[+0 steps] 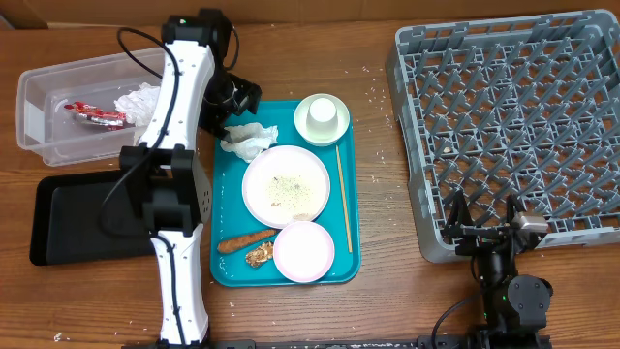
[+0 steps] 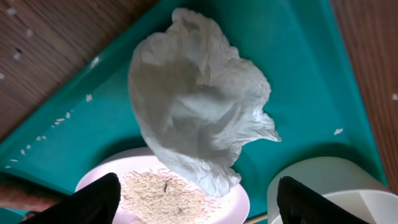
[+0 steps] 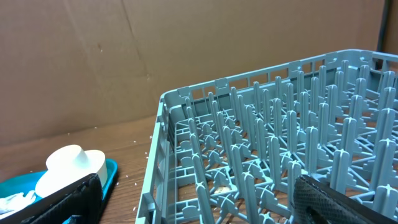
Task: Sort waste into correct bins and load items into the dishwasher
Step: 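Return the left gripper to the remaining white napkin on the tray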
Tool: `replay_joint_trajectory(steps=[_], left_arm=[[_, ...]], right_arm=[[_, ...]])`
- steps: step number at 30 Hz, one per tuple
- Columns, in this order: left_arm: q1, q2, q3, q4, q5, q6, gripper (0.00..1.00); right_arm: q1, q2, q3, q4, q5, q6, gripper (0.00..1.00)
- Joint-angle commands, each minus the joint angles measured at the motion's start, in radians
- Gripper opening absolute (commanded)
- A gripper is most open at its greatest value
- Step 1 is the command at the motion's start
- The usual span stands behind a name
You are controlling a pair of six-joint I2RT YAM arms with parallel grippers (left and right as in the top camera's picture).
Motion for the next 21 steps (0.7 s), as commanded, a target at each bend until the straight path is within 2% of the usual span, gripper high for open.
replay_joint_trajectory(steps=[1,7,11,21], left_arm=[[-0.016,0.051,-0.005,0.0,0.066,-0.029,0.81],[-0.028,0.076,-0.005,0.017,0.035,-0.029,0.8],[-0.037,0.078,-0.005,0.049,0.026,-0.029,0.74],[-0.068,0.078,-0.005,0.044,-0.053,-0.029,0.68]], right_arm=[[0.003,-0.01,-0.01,0.003,-0.003,-0.006,1.0],[0.003,-0.01,-0.01,0.003,-0.003,-0.007,1.0],[0.003,-0.01,-0.01,0.003,-0.003,-0.006,1.0],[0.003,-0.01,-0.01,0.003,-0.003,-0.006,1.0]])
